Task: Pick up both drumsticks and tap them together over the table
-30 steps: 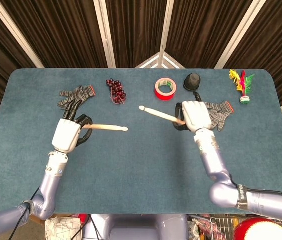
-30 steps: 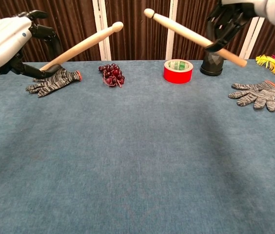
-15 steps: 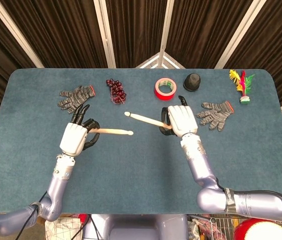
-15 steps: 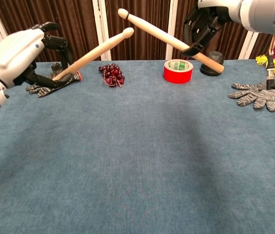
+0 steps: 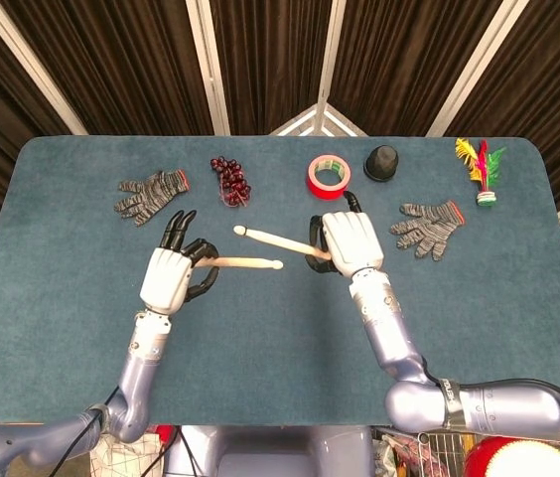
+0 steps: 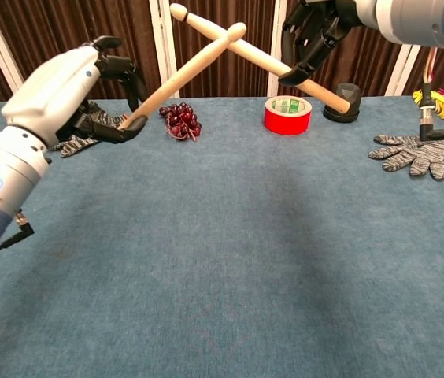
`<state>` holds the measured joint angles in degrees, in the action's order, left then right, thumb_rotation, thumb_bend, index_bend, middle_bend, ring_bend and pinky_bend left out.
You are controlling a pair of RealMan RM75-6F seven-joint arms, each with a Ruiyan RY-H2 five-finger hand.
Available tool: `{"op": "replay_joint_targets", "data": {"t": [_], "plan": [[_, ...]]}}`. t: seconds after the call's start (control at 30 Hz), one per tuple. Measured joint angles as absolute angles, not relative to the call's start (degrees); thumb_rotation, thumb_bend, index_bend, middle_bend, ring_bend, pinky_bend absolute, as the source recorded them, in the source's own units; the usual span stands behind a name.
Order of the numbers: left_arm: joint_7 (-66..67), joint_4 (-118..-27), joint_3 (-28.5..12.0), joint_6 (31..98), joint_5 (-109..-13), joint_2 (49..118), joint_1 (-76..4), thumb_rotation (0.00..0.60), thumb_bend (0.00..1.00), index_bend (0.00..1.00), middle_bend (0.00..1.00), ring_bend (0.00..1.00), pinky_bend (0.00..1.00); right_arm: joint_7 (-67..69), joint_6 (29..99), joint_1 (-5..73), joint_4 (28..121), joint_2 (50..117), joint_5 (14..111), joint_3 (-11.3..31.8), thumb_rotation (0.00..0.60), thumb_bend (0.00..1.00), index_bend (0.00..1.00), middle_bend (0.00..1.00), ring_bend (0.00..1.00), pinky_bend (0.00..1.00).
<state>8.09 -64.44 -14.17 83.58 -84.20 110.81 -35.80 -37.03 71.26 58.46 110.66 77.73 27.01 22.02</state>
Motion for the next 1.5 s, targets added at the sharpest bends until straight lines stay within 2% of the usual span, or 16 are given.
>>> {"op": "replay_joint_targets", "data": {"t": [0.57,0.93,1.5], "plan": [[6.26,-59.42,-17.27,83.25,-82.48,117.06,-38.33,0.600,0.53,0.64,0.58,0.07,0.00,-37.47,71.88,59.09,112.28,77.85,26.79,21.72,0.600,0.35,0.77,0.66,0.47,0.01],[3.09,-57.58,-17.56,83.79,-82.71,119.94,-39.26,0.600,0.53,0.64,0.59,0.07,0.00,-37.53,71.95,59.20,111.94,78.06,26.36,21.31,0.600,0.35,0.77,0.66,0.47,0.01],[5.87,-57.38,-18.52,85.03,-83.13,119.30,-40.02,0.600,0.53,0.64,0.59,0.07,0.00,-35.15,70.98,58.47,112.45,77.86,27.38,21.31,0.600,0.35,0.77,0.66,0.47,0.01]]}}
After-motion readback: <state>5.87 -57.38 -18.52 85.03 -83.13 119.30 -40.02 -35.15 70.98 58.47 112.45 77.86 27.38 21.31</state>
